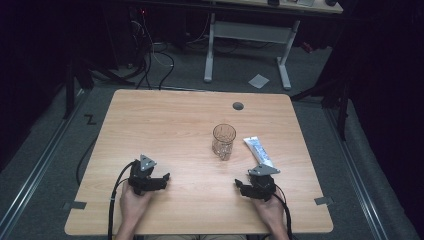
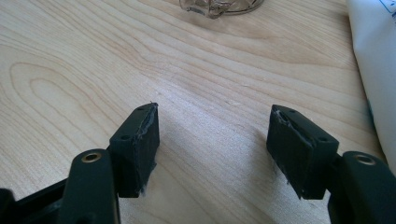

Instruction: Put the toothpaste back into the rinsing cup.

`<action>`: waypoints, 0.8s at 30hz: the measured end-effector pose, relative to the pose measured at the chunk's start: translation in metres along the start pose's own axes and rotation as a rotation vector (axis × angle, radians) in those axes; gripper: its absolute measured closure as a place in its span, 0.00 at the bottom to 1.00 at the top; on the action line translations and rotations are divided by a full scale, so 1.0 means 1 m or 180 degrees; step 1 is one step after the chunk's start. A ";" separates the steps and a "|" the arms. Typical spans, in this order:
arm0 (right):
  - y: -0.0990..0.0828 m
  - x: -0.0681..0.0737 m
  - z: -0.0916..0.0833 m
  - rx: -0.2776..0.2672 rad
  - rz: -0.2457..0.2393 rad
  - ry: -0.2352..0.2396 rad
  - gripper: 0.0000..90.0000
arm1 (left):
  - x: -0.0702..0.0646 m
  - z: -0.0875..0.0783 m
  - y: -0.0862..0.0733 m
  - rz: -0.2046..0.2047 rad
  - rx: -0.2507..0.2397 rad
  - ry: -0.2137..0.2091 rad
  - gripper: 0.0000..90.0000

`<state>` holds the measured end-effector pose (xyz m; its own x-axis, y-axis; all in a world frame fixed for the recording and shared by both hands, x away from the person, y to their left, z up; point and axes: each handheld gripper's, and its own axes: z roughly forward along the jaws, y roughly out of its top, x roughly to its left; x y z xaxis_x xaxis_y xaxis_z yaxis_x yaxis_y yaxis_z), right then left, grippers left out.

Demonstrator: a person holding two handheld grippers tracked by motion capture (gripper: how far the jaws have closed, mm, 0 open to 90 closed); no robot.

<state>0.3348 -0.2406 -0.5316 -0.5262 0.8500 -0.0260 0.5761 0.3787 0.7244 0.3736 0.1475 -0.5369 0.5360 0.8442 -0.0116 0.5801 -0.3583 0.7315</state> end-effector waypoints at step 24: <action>0.000 0.000 0.000 0.0007 0.0025 -0.0012 0.37 | 0.000 0.000 0.000 0.0001 -0.0004 -0.0002 0.19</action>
<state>0.3349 -0.2406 -0.5317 -0.5193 0.8543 -0.0229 0.5815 0.3728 0.7231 0.3737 0.1473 -0.5370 0.5366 0.8437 -0.0118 0.5792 -0.3581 0.7323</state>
